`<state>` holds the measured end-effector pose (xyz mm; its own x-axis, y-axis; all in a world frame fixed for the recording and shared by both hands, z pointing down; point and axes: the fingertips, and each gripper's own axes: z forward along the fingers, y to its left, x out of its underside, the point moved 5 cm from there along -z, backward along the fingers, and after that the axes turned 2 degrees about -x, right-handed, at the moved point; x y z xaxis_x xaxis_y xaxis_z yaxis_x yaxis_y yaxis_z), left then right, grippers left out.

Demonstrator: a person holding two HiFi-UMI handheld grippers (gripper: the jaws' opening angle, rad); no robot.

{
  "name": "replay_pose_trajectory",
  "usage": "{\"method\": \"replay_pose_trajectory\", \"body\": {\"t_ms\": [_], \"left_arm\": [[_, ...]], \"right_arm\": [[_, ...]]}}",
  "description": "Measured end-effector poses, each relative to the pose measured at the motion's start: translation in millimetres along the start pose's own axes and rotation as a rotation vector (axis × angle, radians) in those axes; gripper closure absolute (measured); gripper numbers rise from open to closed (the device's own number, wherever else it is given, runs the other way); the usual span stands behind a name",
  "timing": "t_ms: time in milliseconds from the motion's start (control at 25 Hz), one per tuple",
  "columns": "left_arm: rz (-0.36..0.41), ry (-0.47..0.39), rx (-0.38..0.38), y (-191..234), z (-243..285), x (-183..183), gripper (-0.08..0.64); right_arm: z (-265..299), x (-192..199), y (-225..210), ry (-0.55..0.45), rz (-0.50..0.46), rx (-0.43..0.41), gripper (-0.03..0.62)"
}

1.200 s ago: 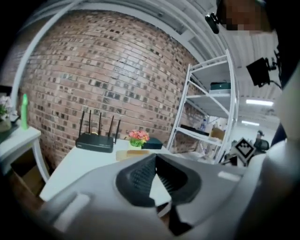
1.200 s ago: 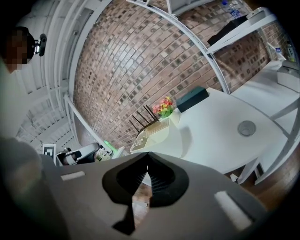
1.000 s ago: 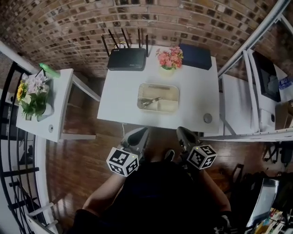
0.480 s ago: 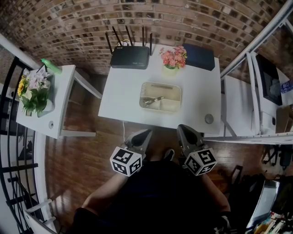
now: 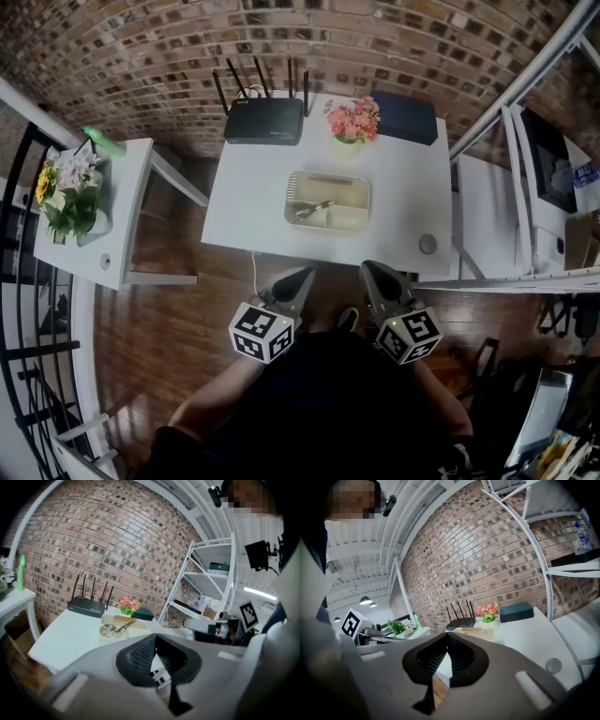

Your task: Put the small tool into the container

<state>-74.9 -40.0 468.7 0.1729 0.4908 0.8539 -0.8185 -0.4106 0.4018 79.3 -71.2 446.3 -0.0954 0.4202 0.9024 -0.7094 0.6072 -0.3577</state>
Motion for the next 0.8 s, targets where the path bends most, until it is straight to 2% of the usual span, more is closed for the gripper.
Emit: {"method": "replay_pose_trajectory", "body": {"t_ms": [800], "left_arm": [[0.009, 0.004, 0.003, 2.6, 0.8, -3.0, 0.557]], "right_arm": [[0.7, -0.1, -1.0, 0.009, -0.009, 0.006, 0.581]]}}
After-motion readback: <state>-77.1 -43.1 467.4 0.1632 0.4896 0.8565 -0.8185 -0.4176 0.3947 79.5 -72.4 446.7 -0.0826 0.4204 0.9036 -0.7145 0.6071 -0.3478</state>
